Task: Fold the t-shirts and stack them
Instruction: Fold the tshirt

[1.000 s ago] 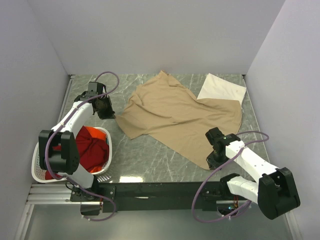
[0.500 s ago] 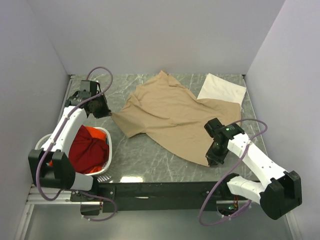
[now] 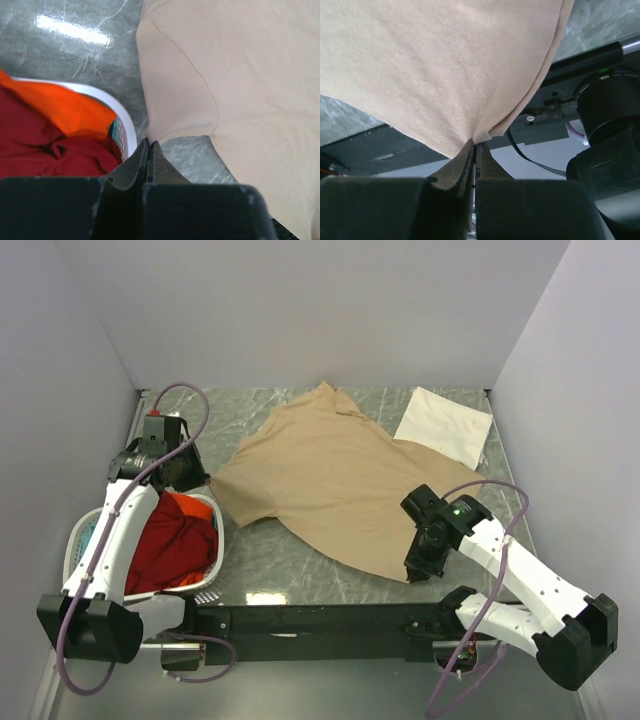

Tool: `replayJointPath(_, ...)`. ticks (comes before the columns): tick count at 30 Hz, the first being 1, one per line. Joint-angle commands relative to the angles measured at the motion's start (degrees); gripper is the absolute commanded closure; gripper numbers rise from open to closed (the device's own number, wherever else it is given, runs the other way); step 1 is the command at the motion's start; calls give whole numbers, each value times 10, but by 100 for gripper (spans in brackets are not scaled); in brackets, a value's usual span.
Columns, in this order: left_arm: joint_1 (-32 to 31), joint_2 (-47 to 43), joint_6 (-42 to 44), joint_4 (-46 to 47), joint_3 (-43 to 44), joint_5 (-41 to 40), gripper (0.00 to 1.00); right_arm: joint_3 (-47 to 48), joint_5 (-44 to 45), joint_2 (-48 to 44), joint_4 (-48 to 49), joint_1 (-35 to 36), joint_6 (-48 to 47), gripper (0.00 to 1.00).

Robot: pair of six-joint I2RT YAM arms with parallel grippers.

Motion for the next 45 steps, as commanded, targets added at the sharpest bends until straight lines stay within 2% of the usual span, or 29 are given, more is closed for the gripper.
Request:
replayJointPath(1, 1, -28, -6, -22, -7, -14, 100, -12, -13, -20, -62, 16, 27, 100)
replayJointPath(11, 0, 11, 6, 26, -12, 12, 100, -98, -66, -31, 37, 15, 33, 100)
replayJointPath(18, -26, 116, 28, 52, 45, 36, 100, -105, -60, 9, 71, -28, -14, 100)
replayJointPath(27, -46, 249, 41, 47, 193, 46, 100, -72, -63, 53, 107, -167, -111, 100)
replayJointPath(38, -65, 414, 54, 22, 385, 68, 100, -31, -70, 116, 129, -263, -165, 100)
replayJointPath(45, -79, 491, 50, -1, 503, 49, 100, -1, -71, 150, 134, -311, -193, 100)
